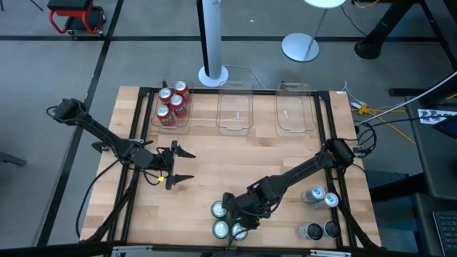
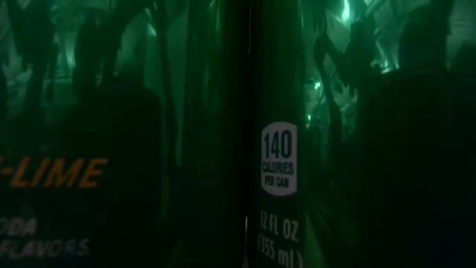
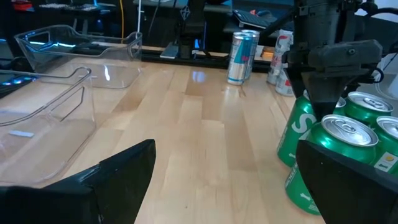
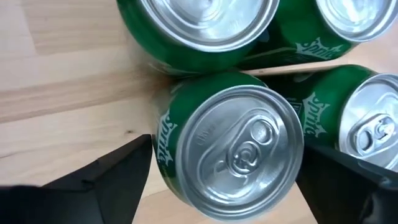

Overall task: Sort soda cans
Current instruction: Put the top right green soda can into the middle transparent bin

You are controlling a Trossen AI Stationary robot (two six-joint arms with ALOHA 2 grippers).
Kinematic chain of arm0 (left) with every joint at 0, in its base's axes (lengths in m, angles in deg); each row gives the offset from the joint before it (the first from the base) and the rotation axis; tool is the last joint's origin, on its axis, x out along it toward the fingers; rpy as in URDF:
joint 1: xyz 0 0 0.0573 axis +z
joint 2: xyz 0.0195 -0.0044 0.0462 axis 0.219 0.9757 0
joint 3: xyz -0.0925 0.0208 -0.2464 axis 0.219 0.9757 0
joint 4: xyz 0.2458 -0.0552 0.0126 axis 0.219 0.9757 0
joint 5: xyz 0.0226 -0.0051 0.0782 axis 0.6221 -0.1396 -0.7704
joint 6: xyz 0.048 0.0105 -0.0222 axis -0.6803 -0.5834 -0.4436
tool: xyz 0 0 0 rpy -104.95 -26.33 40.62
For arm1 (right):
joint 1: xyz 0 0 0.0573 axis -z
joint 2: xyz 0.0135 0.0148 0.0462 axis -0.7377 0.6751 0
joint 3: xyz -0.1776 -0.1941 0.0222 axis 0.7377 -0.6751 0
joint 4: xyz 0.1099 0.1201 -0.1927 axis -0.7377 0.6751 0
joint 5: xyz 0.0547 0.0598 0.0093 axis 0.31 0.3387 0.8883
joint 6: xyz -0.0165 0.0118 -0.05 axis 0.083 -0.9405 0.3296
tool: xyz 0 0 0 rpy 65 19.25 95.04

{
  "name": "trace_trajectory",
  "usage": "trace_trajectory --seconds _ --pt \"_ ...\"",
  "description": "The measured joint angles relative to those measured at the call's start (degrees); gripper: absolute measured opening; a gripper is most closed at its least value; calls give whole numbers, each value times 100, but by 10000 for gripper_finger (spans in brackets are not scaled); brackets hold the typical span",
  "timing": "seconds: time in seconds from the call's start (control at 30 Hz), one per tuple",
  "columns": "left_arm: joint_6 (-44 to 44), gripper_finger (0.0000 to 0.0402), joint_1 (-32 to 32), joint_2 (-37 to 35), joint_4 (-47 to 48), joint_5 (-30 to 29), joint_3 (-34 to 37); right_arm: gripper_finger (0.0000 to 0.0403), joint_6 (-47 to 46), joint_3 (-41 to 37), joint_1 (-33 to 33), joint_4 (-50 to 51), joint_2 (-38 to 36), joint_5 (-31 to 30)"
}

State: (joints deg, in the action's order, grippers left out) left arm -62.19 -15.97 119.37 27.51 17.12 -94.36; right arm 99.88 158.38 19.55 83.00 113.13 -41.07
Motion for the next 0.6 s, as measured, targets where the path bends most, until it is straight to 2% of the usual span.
trace_trajectory --seconds 0.2,0.47,0.6 --pt "0 375 0 0 -2 0 0 337 -43 20 31 -47 75 93" --pt "-2 375 0 0 4 0 0 341 -148 20 140 -68 87 192" --pt "-2 375 0 0 2 0 0 310 -158 20 144 -60 87 260"
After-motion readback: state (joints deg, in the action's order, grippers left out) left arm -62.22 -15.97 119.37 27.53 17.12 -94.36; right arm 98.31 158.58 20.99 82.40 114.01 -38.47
